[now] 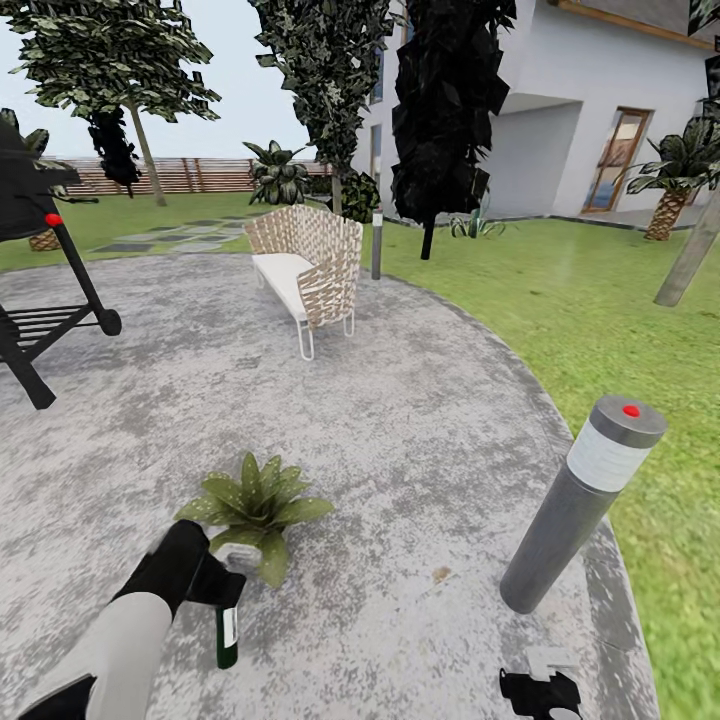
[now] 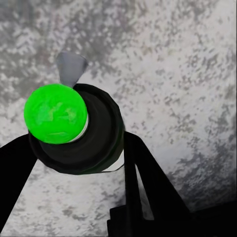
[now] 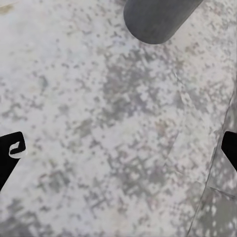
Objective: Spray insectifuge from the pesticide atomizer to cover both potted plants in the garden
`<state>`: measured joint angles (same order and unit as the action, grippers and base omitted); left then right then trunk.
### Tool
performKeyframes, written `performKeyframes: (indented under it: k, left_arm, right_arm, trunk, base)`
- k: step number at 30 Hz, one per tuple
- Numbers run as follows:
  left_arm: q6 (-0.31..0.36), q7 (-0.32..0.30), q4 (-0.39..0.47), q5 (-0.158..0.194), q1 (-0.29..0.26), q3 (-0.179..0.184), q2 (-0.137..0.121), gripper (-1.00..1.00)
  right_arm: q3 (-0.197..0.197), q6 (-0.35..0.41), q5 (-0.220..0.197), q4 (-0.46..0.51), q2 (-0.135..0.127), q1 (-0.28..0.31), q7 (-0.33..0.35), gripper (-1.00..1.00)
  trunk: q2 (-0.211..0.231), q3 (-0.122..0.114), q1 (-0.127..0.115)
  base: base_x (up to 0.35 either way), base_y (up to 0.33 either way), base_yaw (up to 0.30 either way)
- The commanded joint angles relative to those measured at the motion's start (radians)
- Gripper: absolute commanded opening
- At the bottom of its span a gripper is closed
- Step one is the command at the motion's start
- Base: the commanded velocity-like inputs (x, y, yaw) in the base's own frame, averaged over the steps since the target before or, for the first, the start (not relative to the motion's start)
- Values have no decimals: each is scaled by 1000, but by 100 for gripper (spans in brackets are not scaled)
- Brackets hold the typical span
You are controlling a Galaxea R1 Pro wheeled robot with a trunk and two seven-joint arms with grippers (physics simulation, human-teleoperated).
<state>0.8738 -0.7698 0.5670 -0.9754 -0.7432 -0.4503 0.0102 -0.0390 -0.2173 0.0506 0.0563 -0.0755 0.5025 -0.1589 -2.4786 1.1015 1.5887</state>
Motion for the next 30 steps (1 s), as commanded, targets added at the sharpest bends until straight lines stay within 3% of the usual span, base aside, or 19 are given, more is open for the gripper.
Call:
performKeyframes:
  k: [1, 5, 10, 15, 17, 20, 22, 27, 30]
  left_arm:
    - [2, -4, 1, -6, -1, -7, 2, -100]
    - [1, 7, 3, 25, 0, -6, 25, -100]
    - [-1, 28, 5, 30, 31, -5, 22, -100]
    - [-63, 127, -1, 39, 76, -6, 26, -100]
    - [-73, 138, -8, 63, 79, -7, 31, -100]
    - [-79, 144, -11, 164, 80, -7, 49, -100]
    - [-88, 145, -11, 212, 80, -7, 51, -100]
    - [-110, 160, -12, 285, 81, -7, 51, -100]
    - [-111, 194, -13, 305, 81, -7, 50, -100]
  right_arm:
    - [-4, -3, 5, -1, 0, 1, -2, 100]
    - [-4, -4, 5, -1, 0, 1, -2, 100]
    - [-4, -4, 5, -1, -1, 1, -2, 100]
    - [-4, -4, 5, -1, 0, 1, -2, 100]
    - [-4, -4, 5, -1, 0, 1, -2, 100]
    - [-4, -4, 5, -1, 1, 1, -3, 100]
    - [-4, -4, 5, -1, 1, 1, -4, 100]
    - [-4, -4, 5, -1, 2, 1, -4, 100]
    - [-4, -4, 5, -1, 1, 1, -4, 100]
  trunk:
    - [0, 1, 0]
    - [0, 1, 0]
    - [0, 1, 0]
    - [0, 1, 0]
    - [0, 1, 0]
    - [0, 1, 0]
    - [0, 1, 0]
    - [0, 1, 0]
    - [0, 1, 0]
  base:
    - [0, 0, 0]
    - [0, 0, 0]
    - [0, 0, 0]
    - [0, 0, 0]
    - [0, 0, 2]
    - [0, 0, 136]
    - [0, 0, 243]
    - [0, 0, 269]
    - [0, 0, 144]
